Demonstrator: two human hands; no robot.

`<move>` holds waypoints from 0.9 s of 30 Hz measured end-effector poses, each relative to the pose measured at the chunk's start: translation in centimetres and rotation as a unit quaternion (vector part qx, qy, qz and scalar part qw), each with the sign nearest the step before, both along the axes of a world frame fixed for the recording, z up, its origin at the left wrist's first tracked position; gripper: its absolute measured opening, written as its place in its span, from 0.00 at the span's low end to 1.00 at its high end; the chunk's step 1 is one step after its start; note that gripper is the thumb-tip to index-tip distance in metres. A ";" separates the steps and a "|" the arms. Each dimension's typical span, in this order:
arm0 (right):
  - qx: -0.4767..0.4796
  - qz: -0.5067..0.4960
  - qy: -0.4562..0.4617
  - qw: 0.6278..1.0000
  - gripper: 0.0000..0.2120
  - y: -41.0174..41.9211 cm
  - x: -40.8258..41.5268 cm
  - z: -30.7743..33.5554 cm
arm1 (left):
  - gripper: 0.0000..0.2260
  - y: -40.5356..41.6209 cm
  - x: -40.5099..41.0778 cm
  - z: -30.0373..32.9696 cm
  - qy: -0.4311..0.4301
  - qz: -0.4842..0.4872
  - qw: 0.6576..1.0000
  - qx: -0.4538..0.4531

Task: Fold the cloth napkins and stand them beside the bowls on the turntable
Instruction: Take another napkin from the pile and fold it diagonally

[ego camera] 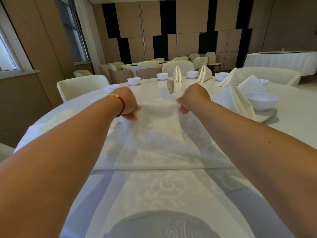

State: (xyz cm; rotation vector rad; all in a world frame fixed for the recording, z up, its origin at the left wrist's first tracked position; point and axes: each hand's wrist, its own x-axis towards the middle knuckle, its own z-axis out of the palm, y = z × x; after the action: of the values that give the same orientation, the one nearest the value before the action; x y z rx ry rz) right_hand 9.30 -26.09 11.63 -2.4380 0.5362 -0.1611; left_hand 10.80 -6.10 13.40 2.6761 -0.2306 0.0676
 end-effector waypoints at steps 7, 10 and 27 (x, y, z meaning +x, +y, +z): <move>0.023 0.082 -0.156 0.984 0.32 -0.6 0.9 -0.5 | 0.24 -1.6 2.3 -1.5 -0.110 -0.061 0.990 -0.058; 0.014 0.129 -0.175 0.976 0.33 -0.2 -1.2 -1.7 | 0.18 -1.1 -0.4 -2.7 -0.113 -0.131 0.981 -0.086; 0.071 0.356 -0.081 0.928 0.15 5.4 -16.1 -9.2 | 0.16 8.7 -14.2 -11.7 0.117 -0.356 0.927 0.002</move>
State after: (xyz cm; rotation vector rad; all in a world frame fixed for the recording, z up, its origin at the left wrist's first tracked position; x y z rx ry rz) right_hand -6.84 -20.73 2.38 -2.2908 -0.4081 -0.0129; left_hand -3.44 2.58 1.71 2.4074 -1.0937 -0.4711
